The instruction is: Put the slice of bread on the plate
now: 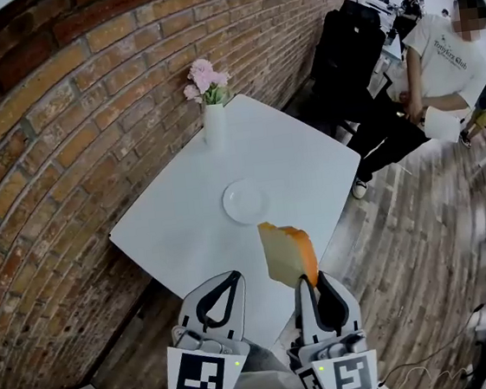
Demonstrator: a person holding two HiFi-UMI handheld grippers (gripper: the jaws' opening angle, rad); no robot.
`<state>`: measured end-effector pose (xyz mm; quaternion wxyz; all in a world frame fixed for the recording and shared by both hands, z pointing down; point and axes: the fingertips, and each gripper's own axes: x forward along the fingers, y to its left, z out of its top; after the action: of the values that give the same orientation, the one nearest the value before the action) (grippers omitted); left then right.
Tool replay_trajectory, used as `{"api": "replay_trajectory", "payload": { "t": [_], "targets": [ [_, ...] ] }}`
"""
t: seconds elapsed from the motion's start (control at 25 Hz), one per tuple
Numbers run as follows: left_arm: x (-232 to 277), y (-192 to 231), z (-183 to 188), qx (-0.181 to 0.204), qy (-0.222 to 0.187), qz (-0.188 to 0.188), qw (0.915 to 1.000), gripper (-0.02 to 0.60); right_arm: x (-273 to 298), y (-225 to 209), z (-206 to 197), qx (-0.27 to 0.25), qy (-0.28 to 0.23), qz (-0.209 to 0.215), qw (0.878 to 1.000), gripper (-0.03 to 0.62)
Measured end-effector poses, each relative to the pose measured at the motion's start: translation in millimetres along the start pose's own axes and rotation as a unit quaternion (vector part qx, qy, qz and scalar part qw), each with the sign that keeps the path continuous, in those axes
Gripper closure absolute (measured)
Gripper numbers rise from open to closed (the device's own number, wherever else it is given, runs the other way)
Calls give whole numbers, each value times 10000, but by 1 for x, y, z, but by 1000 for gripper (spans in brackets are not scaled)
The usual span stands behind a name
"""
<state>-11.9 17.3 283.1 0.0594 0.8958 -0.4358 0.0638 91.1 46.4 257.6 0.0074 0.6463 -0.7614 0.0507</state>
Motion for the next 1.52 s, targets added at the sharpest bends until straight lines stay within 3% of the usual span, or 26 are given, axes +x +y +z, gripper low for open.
{"api": "replay_trajectory", "payload": {
  "t": [0.48, 1.08, 1.52],
  "targets": [
    [30, 10, 5, 20, -15, 318, 9995, 572, 38, -15, -3, 59, 4, 362, 9993, 510],
    [73, 30, 2, 317, 113, 35, 9994, 572, 92, -31, -15, -149, -68, 350, 9993, 510],
    [93, 37, -13, 301, 368, -48, 9989, 572, 122, -45, -37, 139, 7, 275, 9995, 510]
  ]
}}
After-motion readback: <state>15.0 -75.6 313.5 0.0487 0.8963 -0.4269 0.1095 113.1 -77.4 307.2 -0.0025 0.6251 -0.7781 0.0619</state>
